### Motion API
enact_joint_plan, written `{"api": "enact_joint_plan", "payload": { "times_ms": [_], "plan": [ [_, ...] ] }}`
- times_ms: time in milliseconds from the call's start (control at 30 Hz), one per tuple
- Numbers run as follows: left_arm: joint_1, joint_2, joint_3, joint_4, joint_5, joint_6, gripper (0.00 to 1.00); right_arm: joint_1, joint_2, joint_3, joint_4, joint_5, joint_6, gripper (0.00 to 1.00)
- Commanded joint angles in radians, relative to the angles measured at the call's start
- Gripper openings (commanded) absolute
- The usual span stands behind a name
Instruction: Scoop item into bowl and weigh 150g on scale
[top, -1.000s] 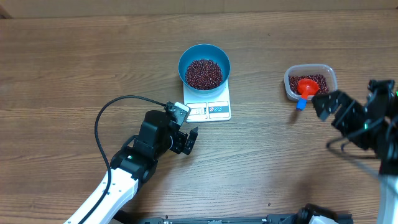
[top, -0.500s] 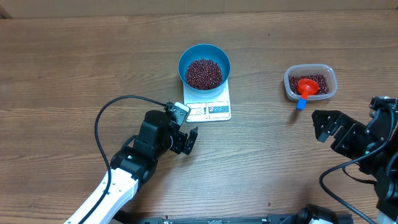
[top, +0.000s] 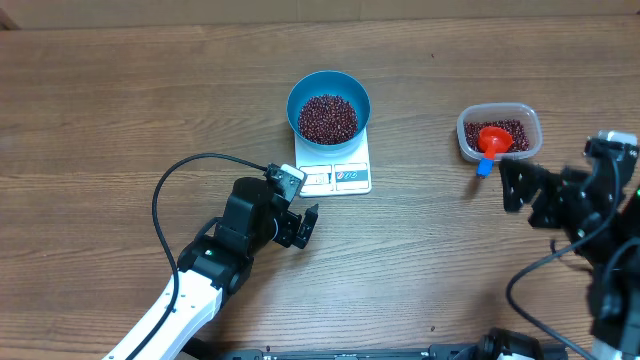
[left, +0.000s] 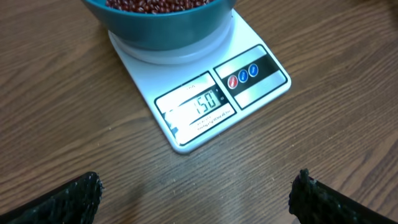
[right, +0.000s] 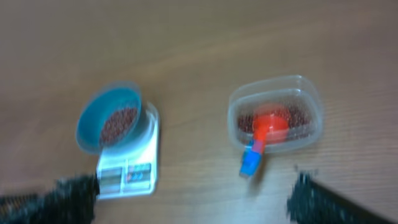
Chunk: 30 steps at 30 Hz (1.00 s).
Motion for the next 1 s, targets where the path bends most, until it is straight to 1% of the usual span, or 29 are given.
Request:
{"api": "enact_joint_plan", "payload": {
  "times_ms": [0,33,200,300,400,533,633,800,967],
  "plan": [
    [-0.001,0.007,-0.002,0.000,-0.011,-0.006,1.00,0.080,-0.084,-0.158,0.159,0.064,-0.039,1.00],
    [-0.001,0.007,-0.002,0.000,-0.011,-0.006,1.00,0.112,-0.122,-0.227,0.242,0.087,-0.039,1.00],
    [-0.001,0.007,-0.002,-0.001,-0.011,-0.006,0.99,0.226,-0.293,-0.509,0.539,0.196,-0.039,1.00],
    [-0.001,0.007,-0.002,-0.001,-0.011,-0.006,1.00,0.275,-0.390,-0.666,0.679,0.241,-0.039,1.00],
    [-0.001,0.007,-0.002,-0.001,-0.011,-0.006,0.99,0.302,-0.491,-0.821,0.798,0.244,-0.039,1.00],
    [-0.001,0.007,-0.002,-0.001,-0.011,-0.006,0.99,0.322,-0.606,-0.964,0.877,0.243,-0.038,1.00],
    [-0.001,0.007,-0.002,-0.001,-0.011,-0.006,1.00,0.335,-0.685,-1.029,0.884,0.244,-0.039,1.00],
    [-0.001,0.007,-0.002,-0.001,-0.011,-0.006,1.00,0.347,-0.780,-1.107,0.884,0.243,-0.038,1.00],
    [-0.001,0.007,-0.002,-0.001,-0.011,-0.006,1.00,0.360,-0.797,-1.117,0.872,0.249,-0.039,1.00]
  ]
}}
